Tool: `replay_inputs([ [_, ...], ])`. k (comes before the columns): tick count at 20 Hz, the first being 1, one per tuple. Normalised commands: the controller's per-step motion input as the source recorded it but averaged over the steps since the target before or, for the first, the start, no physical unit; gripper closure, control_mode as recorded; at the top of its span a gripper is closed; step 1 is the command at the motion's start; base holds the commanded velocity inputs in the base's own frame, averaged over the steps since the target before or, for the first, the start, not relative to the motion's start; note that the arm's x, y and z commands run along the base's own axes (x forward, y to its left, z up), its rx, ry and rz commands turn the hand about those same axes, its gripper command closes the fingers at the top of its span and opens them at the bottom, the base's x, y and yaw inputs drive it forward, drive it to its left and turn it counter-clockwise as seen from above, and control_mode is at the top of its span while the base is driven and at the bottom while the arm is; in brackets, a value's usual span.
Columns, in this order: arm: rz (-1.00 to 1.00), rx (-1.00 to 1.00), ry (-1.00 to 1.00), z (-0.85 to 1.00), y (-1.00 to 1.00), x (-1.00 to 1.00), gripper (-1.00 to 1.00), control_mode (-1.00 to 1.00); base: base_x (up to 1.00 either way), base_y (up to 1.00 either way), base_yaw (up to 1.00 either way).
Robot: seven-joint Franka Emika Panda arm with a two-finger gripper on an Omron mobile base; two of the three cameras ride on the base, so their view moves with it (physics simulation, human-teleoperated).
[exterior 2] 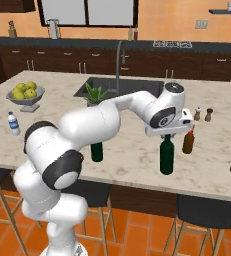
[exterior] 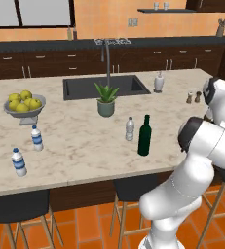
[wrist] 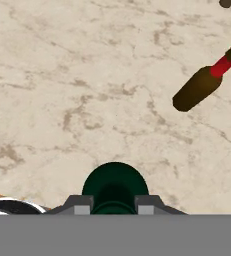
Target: Move the plastic bottles in the middle to the plastics group, and the glass bottles in the middle to the glass group.
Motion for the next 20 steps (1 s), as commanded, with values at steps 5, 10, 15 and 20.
replay_inputs([
  [5,0.0,0.0,0.0,0.01,-0.37,0.33,1.0,-1.0,0.0,0.0,0.0],
  [10,0.0,0.0,-0.01,-0.04,-0.28,0.16,1.0,-1.0,0.0,0.0,0.0],
  [15,0.0,0.0,-0.07,-0.14,-0.13,0.14,1.0,-1.0,0.0,0.0,0.0],
  [20,0.0,-0.01,-0.12,-0.31,-0.03,0.06,1.0,-1.0,0.0,0.0,0.0],
])
